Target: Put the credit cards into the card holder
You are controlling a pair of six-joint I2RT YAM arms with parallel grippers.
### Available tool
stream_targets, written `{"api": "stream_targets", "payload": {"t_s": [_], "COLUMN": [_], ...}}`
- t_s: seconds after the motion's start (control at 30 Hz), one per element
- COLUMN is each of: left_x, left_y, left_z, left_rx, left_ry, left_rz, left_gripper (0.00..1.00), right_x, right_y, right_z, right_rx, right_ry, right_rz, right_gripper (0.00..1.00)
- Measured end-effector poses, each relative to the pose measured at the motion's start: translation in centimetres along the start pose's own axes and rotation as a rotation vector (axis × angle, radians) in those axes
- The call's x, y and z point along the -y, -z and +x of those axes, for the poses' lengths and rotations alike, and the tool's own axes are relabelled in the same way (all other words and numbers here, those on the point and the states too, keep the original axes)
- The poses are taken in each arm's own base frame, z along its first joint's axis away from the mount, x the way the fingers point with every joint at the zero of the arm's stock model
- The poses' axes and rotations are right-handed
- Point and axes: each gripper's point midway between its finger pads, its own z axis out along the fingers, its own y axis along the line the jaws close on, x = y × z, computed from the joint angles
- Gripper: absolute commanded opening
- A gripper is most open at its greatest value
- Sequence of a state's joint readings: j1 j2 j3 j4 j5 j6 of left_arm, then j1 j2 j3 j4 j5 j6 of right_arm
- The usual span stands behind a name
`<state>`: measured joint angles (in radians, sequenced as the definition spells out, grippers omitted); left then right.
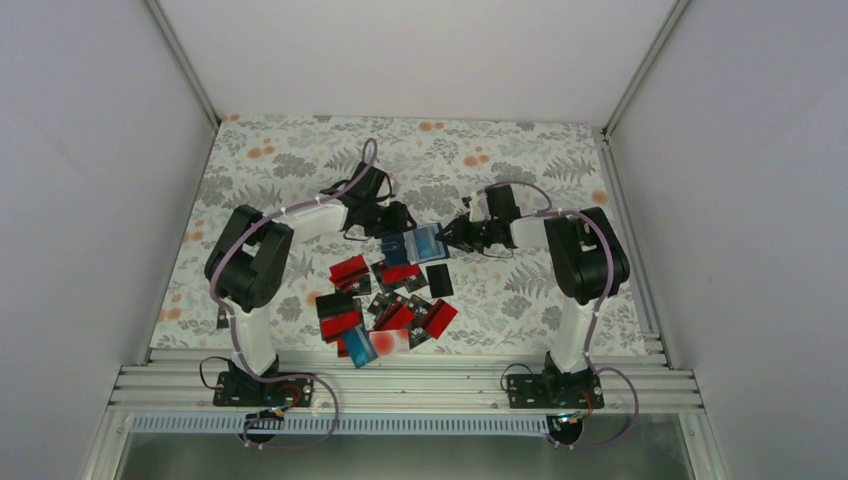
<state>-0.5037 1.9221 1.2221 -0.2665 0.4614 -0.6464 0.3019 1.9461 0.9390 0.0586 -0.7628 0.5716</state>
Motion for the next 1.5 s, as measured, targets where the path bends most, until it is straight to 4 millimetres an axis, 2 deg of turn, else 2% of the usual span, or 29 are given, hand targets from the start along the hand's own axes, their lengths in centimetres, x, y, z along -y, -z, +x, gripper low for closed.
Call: {"api": "stream_targets", "payload": {"t_s": [0.1, 0.3, 0.47, 0.8, 0.9, 1.07, 1.2, 1.5], "left_x": [0.4, 2.5, 3.7, 3.7, 4.1, 4.8, 4.3, 3.0], "left_y": [0.5, -0.3, -0.7, -2.2, -2.6, -3.1, -3.4, -3.8], "left_z": [0.1, 1.7, 2.2, 2.6, 3.1, 3.3, 3.3, 3.7], "left_rx": [0.017, -0.002, -0.003, -0.026, -0.037, -0.044, -0.043, -0.051], "left_ry": [-0.05, -0.167, -0.23, -0.295, -0.32, -0.361, -0.374, -0.371], "left_rz": [-0.027, -0.03, -0.039, -0.052, -0.046, -0.047, -0.083, -0.129], "left_gripper": [0.39, 0.26, 0.19, 0.18, 0.18, 0.15, 0.12, 0.07], "right_x": [-0.1, -0.2, 0.0, -0.4, -0.5, -1.9, -2.6, -1.3], "right_y": [0.0, 0.6, 1.5, 3.7, 4.2, 4.5, 4.2, 2.7], "right_z": [0.0, 0.2, 0.5, 1.2, 1.2, 1.9, 2.5, 3.4], "right_rx": [-0.009, -0.022, -0.026, -0.026, -0.019, -0.037, -0.067, -0.122], "right_ry": [0.0, 0.014, 0.031, 0.078, 0.092, 0.111, 0.115, 0.077], "right_rz": [0.006, 0.045, 0.106, 0.186, 0.206, 0.142, 0.086, 0.065], "right_gripper": [0.3, 0.41, 0.45, 0.53, 0.51, 0.48, 0.47, 0.46]}}
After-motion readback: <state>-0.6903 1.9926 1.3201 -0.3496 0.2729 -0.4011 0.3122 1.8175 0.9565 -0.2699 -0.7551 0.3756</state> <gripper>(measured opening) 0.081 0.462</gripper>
